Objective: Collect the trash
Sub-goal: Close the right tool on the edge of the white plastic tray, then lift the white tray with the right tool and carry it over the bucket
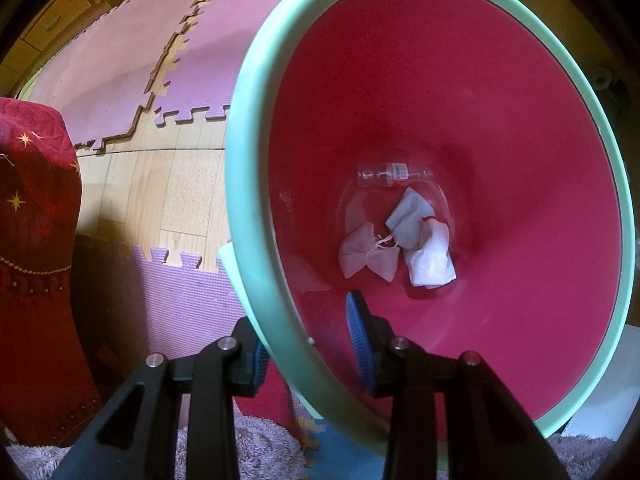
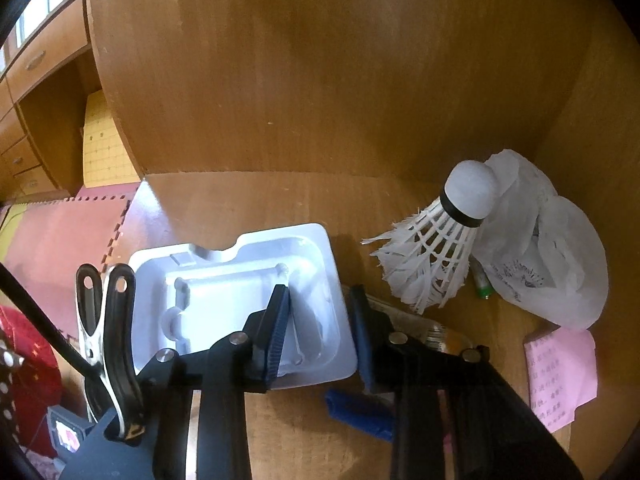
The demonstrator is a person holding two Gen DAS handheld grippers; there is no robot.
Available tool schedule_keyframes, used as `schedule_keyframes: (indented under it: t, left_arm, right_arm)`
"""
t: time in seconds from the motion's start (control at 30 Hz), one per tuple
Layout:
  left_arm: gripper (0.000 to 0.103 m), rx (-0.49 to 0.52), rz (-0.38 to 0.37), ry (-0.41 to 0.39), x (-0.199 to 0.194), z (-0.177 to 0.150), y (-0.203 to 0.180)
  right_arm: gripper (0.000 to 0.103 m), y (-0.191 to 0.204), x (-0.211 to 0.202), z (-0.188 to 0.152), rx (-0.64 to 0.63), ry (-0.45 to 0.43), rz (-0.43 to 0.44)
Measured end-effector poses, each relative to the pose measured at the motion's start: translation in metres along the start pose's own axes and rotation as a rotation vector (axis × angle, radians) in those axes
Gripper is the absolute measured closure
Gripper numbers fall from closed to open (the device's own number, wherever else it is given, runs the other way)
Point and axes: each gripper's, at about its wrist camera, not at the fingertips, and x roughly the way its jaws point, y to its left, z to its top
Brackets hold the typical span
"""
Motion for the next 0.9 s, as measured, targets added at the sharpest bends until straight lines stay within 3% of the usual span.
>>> schedule_keyframes:
  t: [0.17, 0.9]
  left_arm:
    - [0.066, -0.002, 0.0, 0.002, 0.0, 0.0, 0.0]
    - [0.066, -0.002, 0.003, 0.004, 0.001, 0.0, -0.001]
  right_arm:
    - [0.081, 0.007, -0.009, -0.003, 0.013, -0.033, 0.0]
    - [0.081, 0.012, -0.051, -0.017, 0.028, -0.079, -0.022]
